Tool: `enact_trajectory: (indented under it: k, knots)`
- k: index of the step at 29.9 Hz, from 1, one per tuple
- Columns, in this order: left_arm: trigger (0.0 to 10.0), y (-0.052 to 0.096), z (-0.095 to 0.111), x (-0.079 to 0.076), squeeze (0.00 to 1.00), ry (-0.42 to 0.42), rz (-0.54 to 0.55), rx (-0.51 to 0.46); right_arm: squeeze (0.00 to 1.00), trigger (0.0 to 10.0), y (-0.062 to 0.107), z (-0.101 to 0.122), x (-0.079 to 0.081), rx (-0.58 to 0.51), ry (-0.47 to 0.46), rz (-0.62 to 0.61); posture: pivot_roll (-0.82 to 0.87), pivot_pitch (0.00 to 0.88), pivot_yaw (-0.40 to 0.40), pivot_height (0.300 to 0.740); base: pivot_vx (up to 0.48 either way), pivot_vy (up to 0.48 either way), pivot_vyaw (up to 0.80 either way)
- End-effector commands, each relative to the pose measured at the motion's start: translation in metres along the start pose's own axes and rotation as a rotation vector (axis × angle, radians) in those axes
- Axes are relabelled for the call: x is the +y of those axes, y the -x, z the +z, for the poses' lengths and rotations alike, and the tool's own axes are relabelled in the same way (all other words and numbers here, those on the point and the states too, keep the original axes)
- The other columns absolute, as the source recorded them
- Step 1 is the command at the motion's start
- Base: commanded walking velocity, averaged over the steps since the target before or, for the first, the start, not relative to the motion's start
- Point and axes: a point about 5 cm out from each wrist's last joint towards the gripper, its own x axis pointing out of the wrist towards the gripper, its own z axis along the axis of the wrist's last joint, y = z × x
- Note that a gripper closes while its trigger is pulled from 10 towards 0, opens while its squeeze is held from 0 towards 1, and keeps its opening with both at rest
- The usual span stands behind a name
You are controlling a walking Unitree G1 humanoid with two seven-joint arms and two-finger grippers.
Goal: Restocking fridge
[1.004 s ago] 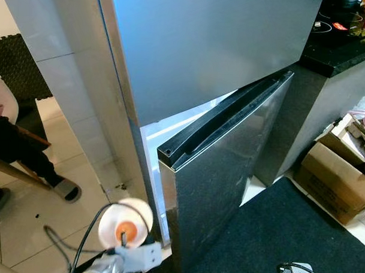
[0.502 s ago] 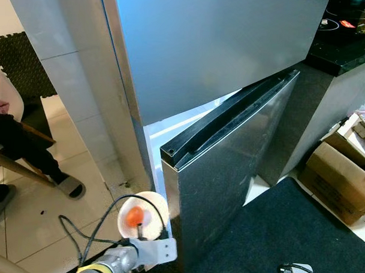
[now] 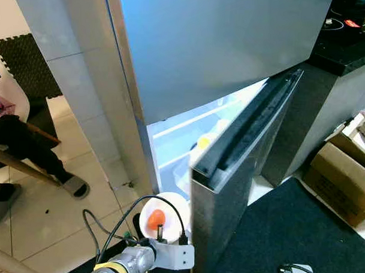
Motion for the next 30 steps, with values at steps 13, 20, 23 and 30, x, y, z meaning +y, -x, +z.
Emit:
enact_trajectory:
  k: [13,20,23,30]
  knots:
    - [10.0,0.002,-0.004,-0.014,0.0,-0.017,-0.048,0.003,0.0,10.0,0.0,-0.008,0.001,0.026,0.0,-0.013,-0.03,0.028,0.039,0.74,0.0,0.0,0.0]
    - [10.0,0.02,-0.05,-0.042,0.0,0.152,-0.042,0.205,0.0,10.0,0.001,-0.011,0.0,0.037,-0.003,-0.035,-0.03,0.033,0.044,0.74,0.0,0.0,0.0]
    - [10.0,0.026,-0.061,-0.052,0.0,0.181,-0.06,0.254,0.0,10.0,0.001,-0.012,-0.001,0.039,-0.003,-0.04,-0.03,0.031,0.042,0.74,0.0,0.0,0.0]
    - [10.0,0.058,-0.095,-0.107,0.0,0.366,-0.168,0.451,0.0,10.0,0.001,-0.014,-0.002,0.061,0.021,-0.06,-0.03,0.035,0.036,0.74,0.0,0.0,0.0]
